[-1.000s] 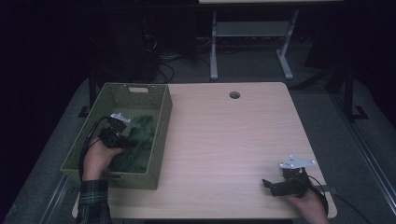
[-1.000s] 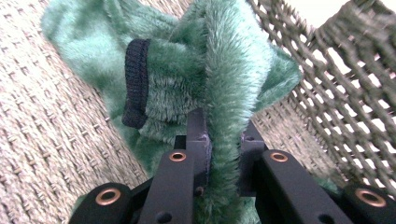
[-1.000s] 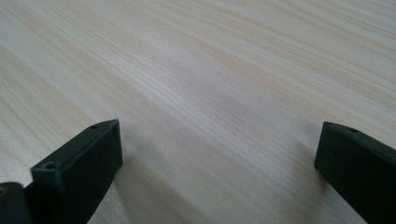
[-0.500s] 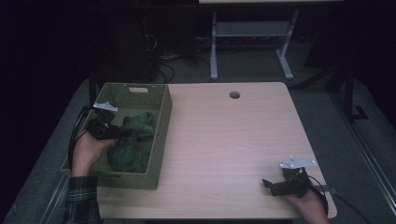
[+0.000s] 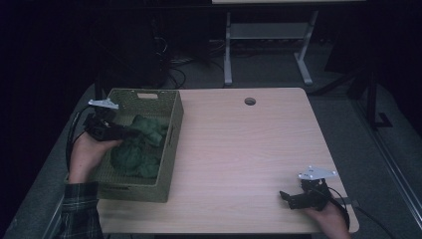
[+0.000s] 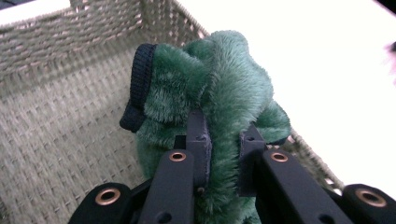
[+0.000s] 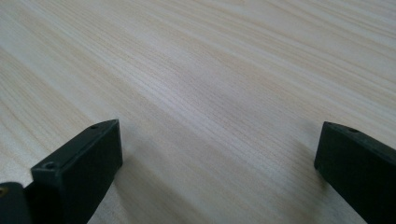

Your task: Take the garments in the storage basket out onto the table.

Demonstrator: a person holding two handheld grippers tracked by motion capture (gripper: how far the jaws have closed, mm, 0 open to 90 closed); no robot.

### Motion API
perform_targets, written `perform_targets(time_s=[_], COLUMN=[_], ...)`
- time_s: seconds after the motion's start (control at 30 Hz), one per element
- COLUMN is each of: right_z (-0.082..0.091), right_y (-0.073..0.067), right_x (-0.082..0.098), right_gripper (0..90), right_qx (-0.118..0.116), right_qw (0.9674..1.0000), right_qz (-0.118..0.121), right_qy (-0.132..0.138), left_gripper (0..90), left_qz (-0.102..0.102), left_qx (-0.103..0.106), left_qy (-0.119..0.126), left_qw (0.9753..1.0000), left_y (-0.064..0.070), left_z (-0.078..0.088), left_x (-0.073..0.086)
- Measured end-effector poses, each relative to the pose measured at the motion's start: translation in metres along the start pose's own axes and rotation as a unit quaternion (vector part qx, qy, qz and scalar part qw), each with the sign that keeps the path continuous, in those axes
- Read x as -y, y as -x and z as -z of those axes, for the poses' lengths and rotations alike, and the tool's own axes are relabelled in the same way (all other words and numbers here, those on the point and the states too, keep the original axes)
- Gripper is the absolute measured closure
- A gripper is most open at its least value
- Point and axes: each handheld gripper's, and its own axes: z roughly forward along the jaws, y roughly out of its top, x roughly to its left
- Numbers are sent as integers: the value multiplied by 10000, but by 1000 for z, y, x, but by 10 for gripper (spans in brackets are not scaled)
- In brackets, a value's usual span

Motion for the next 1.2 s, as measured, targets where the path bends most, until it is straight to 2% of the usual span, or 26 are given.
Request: perform_targets(time_s=[0.17, 0.57, 0.9, 1.03, 1.2], right_z=[0, 0, 0, 0, 0], right_y=[0, 0, 0, 0, 0], right_x=[0, 0, 0, 0, 0], right_gripper=[5, 5, 5, 5, 5], right_qx=[0, 0, 0, 1, 1], right_qw=[10000, 10000, 10000, 10000, 10000], right_qz=[0, 3, 1, 4, 1], right_qy=[1, 2, 0, 2, 0], left_gripper=[796, 803, 806, 808, 807], left_qz=[-37, -214, -427, -519, -581], left_qx=[119, 68, 130, 257, 417], left_qy=[193, 533, 831, 942, 1007], left_qw=[9997, 9983, 9955, 9939, 9923], left_y=[3, 14, 29, 36, 45], left_z=[11, 41, 64, 67, 60], left_x=[-9, -33, -60, -69, -77])
